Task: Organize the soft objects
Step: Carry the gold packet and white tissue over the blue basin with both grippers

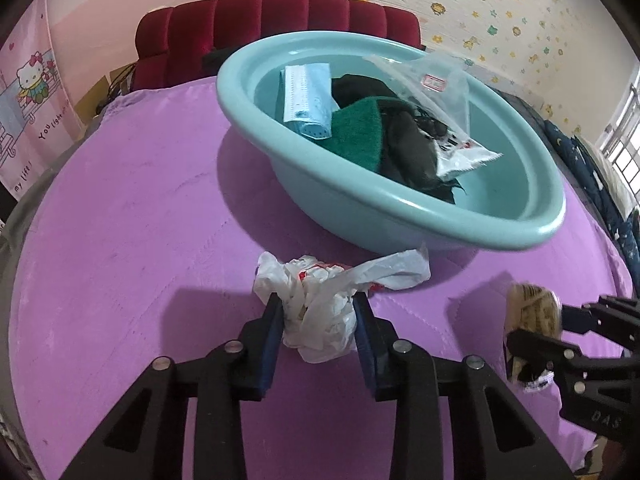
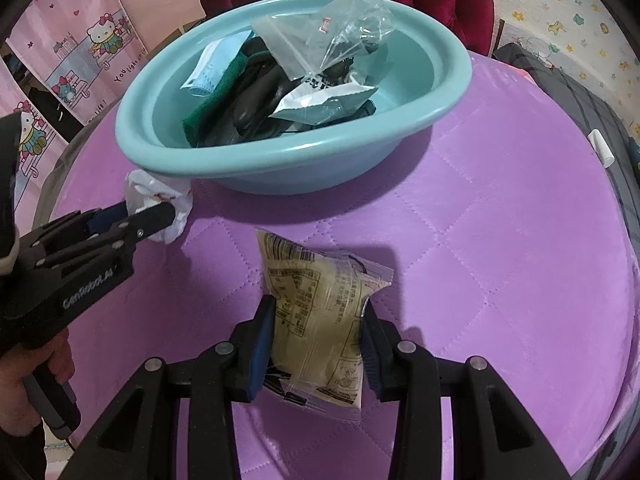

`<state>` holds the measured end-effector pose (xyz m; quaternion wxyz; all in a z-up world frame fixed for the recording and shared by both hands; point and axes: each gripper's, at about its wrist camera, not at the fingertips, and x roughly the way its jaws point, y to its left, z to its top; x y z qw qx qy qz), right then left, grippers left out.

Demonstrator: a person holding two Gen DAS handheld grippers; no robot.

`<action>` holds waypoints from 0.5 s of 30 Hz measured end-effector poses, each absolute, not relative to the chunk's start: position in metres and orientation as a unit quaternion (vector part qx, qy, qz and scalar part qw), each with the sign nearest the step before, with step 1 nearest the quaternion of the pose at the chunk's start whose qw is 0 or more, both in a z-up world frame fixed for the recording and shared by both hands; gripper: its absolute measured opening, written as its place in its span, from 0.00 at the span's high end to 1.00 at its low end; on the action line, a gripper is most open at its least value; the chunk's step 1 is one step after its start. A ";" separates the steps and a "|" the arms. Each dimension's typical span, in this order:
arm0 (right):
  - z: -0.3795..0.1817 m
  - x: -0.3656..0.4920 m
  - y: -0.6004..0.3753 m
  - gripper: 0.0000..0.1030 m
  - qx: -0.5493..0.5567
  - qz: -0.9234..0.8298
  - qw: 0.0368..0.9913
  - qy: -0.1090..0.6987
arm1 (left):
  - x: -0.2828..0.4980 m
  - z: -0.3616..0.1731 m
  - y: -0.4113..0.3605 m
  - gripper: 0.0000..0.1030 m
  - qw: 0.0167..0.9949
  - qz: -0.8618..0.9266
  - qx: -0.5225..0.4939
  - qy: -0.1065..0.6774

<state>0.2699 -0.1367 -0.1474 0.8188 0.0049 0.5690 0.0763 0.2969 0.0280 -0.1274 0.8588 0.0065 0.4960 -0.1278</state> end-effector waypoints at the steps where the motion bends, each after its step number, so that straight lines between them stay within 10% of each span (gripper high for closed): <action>1: -0.148 0.268 -0.138 0.60 0.006 0.077 0.819 0.569 | 0.294 -0.126 0.028 0.64 0.859 -0.127 0.006 0.497; 15: -0.140 0.255 -0.153 0.60 0.000 0.080 0.822 0.564 | 0.262 -0.103 0.021 0.64 0.864 -0.125 0.026 0.487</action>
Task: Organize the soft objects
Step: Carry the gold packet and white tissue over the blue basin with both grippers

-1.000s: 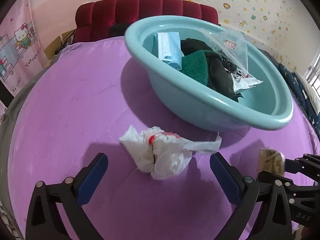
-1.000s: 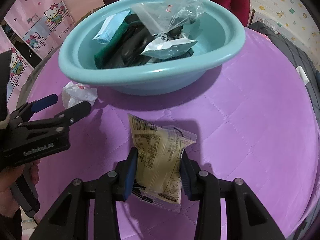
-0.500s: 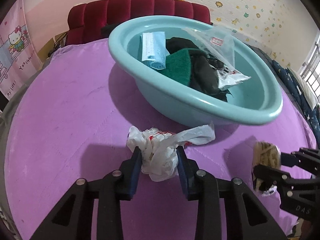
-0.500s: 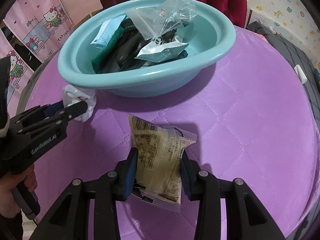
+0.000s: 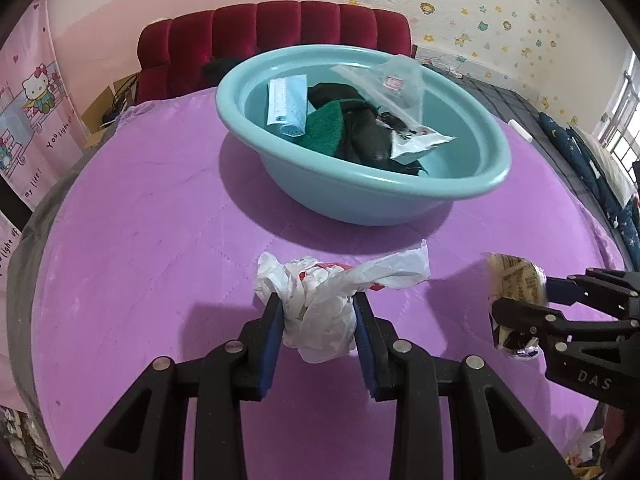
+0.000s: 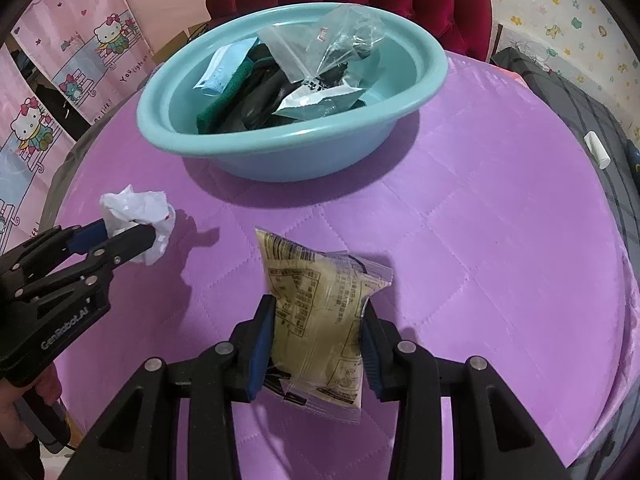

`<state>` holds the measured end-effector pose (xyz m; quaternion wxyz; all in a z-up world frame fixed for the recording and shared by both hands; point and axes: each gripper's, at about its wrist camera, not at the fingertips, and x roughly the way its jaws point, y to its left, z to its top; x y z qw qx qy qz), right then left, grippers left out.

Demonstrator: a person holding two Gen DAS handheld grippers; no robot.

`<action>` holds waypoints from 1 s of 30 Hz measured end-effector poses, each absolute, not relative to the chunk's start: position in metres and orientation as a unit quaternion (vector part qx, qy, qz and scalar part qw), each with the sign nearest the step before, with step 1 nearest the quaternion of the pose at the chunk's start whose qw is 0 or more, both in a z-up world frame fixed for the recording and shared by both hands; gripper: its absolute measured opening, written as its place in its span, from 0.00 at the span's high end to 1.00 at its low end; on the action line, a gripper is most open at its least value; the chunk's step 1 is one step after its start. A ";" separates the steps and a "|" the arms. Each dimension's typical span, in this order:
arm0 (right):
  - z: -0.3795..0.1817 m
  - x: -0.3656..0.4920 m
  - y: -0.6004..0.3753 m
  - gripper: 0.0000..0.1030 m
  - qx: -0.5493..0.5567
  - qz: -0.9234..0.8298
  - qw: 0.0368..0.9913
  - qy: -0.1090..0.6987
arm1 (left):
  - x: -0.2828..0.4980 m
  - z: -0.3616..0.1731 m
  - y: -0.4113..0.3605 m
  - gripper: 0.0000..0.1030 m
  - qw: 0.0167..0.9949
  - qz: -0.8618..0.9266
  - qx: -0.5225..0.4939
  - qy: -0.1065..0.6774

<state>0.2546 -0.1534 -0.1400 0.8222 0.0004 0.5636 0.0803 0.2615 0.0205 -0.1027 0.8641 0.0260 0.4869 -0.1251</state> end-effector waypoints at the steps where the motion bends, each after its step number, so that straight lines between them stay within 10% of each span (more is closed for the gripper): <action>1: -0.139 0.254 -0.154 0.60 0.000 0.080 0.822 0.563 | 0.259 -0.100 0.020 0.64 0.865 -0.126 0.028 0.486; 30: -0.070 0.234 -0.170 0.60 -0.017 0.101 0.844 0.526 | 0.240 -0.055 0.016 0.64 0.863 -0.164 0.044 0.476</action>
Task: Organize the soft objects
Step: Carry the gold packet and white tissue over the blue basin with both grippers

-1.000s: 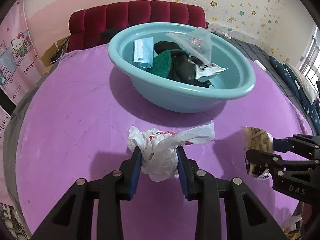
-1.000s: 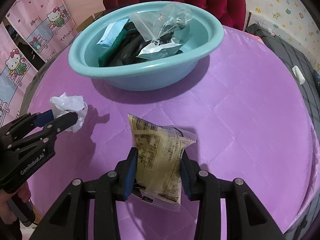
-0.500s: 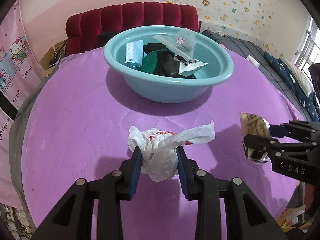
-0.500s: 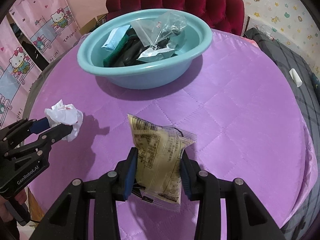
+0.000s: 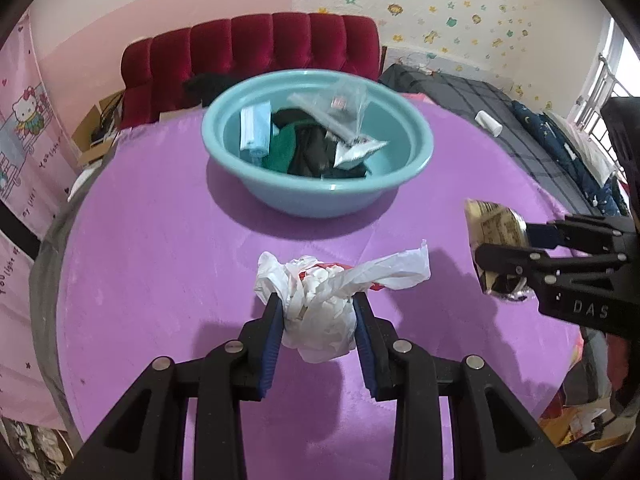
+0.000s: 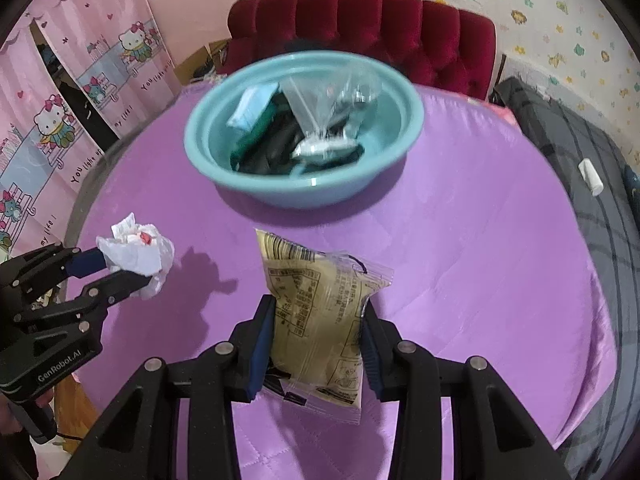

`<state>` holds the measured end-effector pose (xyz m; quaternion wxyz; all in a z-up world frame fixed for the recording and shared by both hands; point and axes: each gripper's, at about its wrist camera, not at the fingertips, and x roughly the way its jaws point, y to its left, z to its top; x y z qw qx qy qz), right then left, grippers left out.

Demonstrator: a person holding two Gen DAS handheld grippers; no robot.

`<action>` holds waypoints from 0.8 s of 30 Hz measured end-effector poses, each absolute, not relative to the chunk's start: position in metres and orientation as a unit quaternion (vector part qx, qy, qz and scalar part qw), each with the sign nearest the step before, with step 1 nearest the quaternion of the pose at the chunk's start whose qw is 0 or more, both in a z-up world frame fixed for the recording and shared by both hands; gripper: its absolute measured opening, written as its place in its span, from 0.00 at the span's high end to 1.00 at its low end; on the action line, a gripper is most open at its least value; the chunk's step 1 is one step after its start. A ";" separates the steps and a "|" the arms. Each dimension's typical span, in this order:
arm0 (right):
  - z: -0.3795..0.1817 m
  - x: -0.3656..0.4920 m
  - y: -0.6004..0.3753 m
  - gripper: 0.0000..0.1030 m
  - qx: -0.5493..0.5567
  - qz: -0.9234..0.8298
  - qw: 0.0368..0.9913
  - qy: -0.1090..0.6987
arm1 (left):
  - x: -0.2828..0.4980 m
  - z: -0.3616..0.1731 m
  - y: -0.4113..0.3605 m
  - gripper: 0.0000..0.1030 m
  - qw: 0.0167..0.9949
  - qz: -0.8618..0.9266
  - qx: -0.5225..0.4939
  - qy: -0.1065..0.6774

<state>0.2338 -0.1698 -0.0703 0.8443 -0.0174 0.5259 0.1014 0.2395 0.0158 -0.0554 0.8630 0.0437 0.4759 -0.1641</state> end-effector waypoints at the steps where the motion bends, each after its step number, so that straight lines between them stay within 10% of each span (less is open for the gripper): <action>1: -0.064 0.236 -0.170 0.60 -0.019 0.103 0.847 0.522 | 0.239 -0.051 0.016 0.64 0.865 -0.167 0.045 0.472; 24: -0.009 0.324 -0.167 0.59 -0.014 0.111 0.873 0.475 | 0.318 -0.010 0.001 0.63 0.877 -0.196 0.055 0.436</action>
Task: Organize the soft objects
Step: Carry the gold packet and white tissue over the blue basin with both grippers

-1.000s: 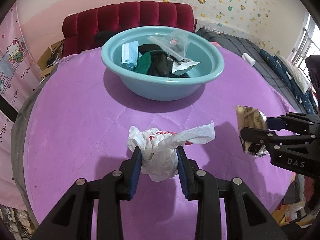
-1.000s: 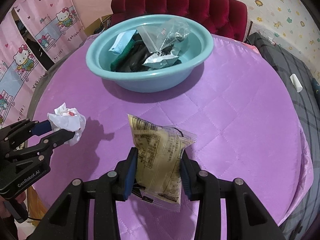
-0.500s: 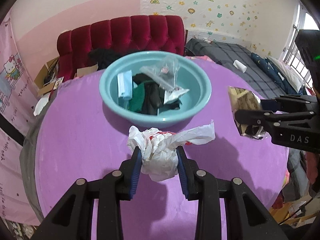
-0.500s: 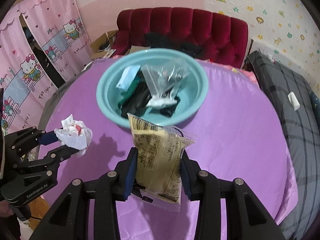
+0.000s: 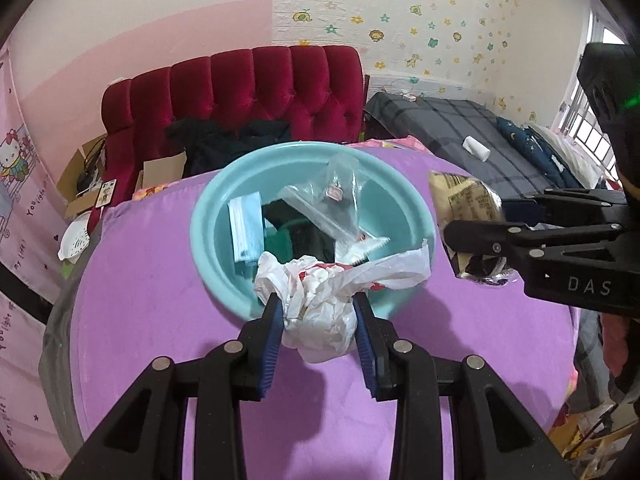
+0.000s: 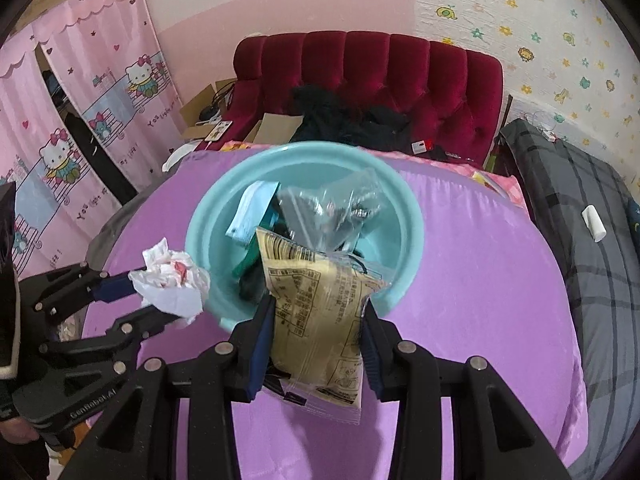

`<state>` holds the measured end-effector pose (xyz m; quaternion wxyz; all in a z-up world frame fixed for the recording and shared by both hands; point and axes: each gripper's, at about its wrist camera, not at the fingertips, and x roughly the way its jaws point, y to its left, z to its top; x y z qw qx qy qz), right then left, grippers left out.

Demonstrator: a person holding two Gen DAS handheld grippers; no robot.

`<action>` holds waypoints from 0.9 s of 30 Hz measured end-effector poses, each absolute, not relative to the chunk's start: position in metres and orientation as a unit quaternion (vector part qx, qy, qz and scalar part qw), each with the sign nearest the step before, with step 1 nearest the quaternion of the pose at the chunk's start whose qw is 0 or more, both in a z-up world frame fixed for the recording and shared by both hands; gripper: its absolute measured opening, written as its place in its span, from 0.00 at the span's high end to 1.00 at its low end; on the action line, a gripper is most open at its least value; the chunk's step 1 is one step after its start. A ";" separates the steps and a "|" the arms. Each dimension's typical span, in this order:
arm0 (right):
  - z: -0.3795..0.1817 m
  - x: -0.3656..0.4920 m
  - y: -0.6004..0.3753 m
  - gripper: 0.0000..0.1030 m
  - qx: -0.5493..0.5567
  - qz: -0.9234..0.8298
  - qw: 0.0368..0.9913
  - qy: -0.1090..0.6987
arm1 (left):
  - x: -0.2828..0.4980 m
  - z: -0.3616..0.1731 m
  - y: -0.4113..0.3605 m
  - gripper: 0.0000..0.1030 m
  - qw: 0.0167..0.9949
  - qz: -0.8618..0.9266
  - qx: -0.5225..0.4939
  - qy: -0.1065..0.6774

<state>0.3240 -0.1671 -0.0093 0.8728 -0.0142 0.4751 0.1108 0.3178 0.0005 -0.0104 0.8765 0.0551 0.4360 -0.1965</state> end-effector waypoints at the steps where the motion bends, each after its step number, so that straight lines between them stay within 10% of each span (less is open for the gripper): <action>1: -0.011 0.331 -0.167 0.60 -0.015 0.107 0.873 0.475 | 0.323 -0.012 0.000 0.63 0.876 -0.194 0.056 0.437; 27: -0.086 0.445 -0.163 0.59 0.003 0.074 0.854 0.515 | 0.426 -0.070 -0.011 0.63 0.863 -0.189 0.053 0.465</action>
